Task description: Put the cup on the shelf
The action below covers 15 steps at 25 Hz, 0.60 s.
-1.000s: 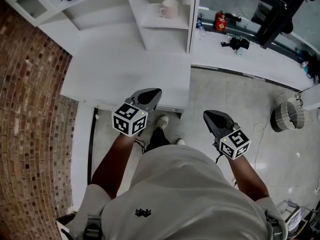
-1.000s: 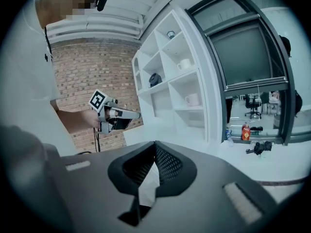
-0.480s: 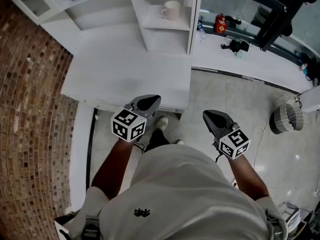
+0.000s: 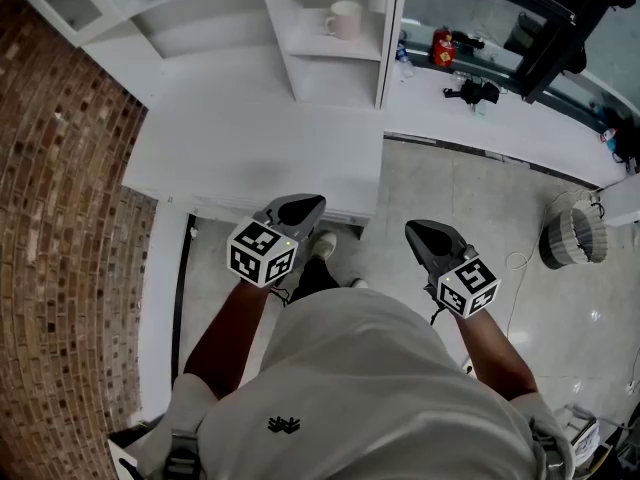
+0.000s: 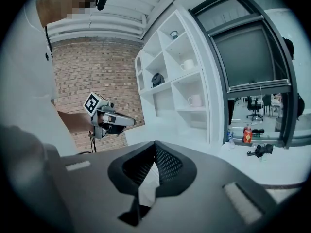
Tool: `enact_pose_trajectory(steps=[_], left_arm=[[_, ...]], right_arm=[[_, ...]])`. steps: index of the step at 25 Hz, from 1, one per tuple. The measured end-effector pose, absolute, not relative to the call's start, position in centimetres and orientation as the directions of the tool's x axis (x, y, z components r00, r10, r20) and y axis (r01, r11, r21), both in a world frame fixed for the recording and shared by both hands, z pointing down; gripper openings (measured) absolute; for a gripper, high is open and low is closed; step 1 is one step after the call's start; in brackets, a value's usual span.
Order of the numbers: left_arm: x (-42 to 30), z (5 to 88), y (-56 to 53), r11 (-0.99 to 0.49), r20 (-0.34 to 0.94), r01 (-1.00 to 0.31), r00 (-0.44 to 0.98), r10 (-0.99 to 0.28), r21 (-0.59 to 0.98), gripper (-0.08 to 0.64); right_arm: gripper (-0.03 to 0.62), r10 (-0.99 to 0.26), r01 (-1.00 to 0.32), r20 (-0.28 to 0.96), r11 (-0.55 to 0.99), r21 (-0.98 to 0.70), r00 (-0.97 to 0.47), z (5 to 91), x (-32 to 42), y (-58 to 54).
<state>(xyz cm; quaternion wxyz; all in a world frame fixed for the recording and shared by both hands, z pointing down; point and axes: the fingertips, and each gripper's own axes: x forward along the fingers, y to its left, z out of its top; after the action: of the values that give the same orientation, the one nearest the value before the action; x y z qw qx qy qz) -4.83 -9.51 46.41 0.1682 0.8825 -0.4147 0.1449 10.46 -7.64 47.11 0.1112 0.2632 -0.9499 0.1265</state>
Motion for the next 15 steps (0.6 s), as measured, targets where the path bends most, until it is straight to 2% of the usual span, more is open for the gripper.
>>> enact_pose_trajectory(steps=[15], left_arm=[[-4.64, 46.97, -9.24, -0.598, 0.404, -0.78, 0.615, -0.677, 0.185, 0.006]], right_arm=[[0.009, -0.463, -0.518, 0.274, 0.836, -0.181, -0.843, 47.22, 10.1, -7.93]])
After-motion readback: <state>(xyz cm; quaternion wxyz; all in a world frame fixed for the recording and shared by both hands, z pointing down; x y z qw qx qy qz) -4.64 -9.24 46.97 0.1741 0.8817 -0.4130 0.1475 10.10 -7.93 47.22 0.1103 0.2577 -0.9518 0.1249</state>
